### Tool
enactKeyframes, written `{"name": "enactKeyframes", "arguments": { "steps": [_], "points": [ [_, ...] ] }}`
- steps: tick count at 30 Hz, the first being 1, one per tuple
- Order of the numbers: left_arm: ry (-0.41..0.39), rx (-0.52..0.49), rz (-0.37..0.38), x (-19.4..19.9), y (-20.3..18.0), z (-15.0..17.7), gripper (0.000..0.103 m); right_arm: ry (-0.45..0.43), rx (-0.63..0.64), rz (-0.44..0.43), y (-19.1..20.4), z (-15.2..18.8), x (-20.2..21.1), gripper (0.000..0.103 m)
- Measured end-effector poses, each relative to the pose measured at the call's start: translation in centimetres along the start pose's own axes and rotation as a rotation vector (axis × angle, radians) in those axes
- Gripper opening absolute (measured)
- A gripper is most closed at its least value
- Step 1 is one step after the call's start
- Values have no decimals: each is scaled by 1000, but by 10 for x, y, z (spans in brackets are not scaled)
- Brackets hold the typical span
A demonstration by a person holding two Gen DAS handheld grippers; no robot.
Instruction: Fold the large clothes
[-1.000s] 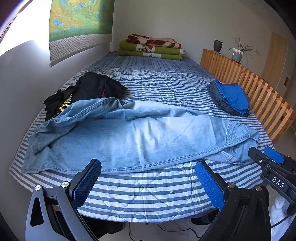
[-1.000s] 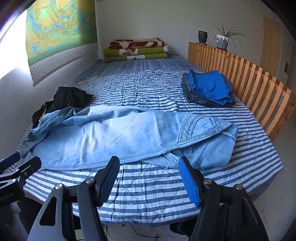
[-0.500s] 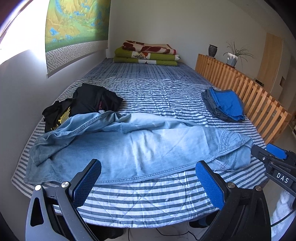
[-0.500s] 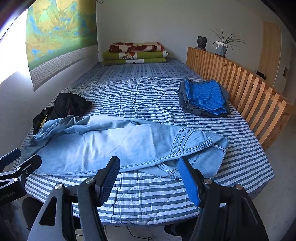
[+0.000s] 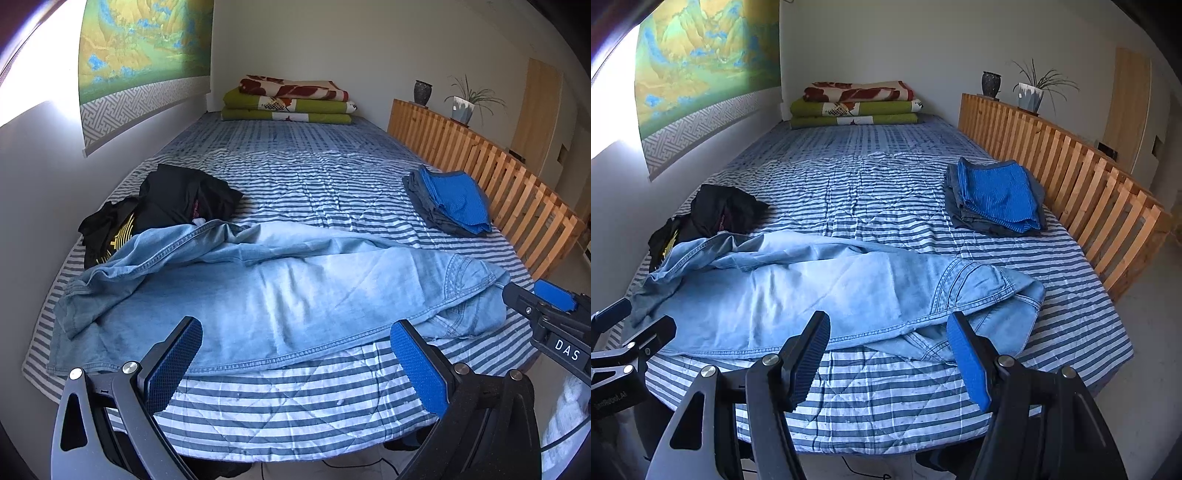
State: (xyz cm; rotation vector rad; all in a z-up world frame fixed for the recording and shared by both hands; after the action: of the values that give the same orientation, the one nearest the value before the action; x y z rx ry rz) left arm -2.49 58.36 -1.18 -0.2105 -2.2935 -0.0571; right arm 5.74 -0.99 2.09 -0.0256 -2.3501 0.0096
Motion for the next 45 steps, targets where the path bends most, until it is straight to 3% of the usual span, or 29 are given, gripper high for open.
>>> {"name": "enactKeyframes", "arguments": {
  "steps": [5, 15, 19, 23, 36, 45],
  "points": [
    [21, 8, -16, -7, -2, 6, 103, 25, 11, -12, 0, 7, -9, 62],
    [9, 59, -130, 8, -9, 16, 103, 62, 75, -121, 3, 12, -31, 62],
    [-14, 62, -183, 21, -10, 21, 103, 43, 104, -154, 12, 8, -36, 62],
    [-4, 61, -184, 23, -6, 25, 103, 35, 100, -179, 21, 10, -33, 62],
    [-16, -19, -27, 1, 1, 17, 103, 65, 49, -12, 25, 30, -26, 62],
    [8, -27, 21, -20, 8, 15, 103, 59, 18, 41, 31, 28, -20, 62]
  ]
}}
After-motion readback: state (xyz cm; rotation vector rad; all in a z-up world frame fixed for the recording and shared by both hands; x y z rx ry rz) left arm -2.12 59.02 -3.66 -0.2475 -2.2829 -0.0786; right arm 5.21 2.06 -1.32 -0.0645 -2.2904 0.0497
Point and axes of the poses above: each gripper's, at about its wrist camera, not at the fingertips, and x roughly against the way its jaws point, y to its left, z to its underside, the point moved 4 cm from there along -x, roughly the way its jaws point, and after that the axes turned 1 degree about -y, right-handed, at the moved point
